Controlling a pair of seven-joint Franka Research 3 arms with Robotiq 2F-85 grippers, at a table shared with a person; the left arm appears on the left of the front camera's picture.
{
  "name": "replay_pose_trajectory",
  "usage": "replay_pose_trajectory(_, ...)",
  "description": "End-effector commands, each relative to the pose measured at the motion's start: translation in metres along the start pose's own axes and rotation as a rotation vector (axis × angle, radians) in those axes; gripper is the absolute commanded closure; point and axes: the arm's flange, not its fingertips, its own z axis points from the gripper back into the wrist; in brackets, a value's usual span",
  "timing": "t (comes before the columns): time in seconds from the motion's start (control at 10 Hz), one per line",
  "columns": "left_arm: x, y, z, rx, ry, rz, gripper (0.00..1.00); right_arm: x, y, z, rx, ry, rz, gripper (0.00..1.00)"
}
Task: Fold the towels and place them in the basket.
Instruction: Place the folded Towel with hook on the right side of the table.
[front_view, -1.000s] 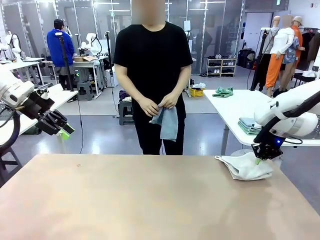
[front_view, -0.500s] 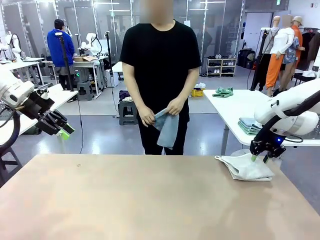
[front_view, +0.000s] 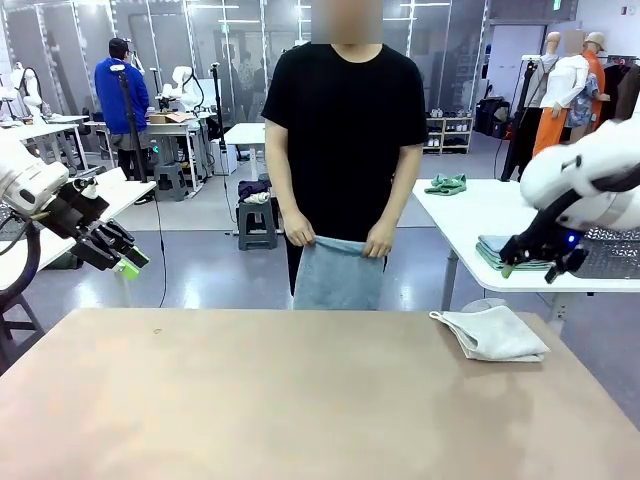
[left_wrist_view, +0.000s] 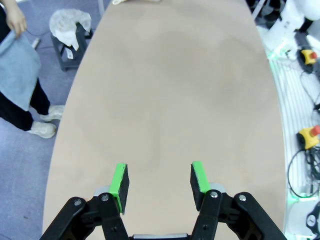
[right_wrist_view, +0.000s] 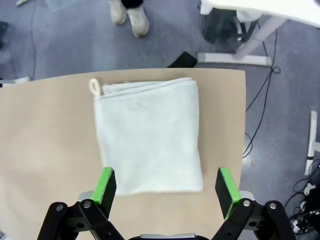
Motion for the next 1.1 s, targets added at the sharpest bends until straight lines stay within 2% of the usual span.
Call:
replay_pose_trajectory(0.0,0.001,-0.001,0.001,0.005,0.004,-0.002,0.36,-0.037,0.021,0.066,0.044,-0.014,-0.025,0.0)
replay_pose_trajectory(0.2,0.001,-0.001,0.001,0.005,0.004,-0.002,0.36,-0.059,0.038,0.125,0.069,-0.029,-0.022,0.0)
replay_pose_trajectory(0.4,0.001,-0.001,0.001,0.005,0.004,-0.002,0.36,-0.084,0.05,0.164,0.055,-0.049,-0.016,0.0)
replay_pose_trajectory(0.7,0.001,-0.001,0.001,0.005,0.004,-0.002,0.36,-0.113,0.058,0.184,0.064,-0.094,0.079,0.0)
replay_pose_trajectory(0.8,0.001,-0.001,0.001,0.005,0.004,-0.002,0.36,-0.094,0.054,0.189,0.071,-0.071,0.025,0.0)
replay_pose_trajectory(1.0,0.001,-0.001,0.001,0.005,0.004,-0.002,0.36,-0.094,0.054,0.189,0.071,-0.071,0.025,0.0)
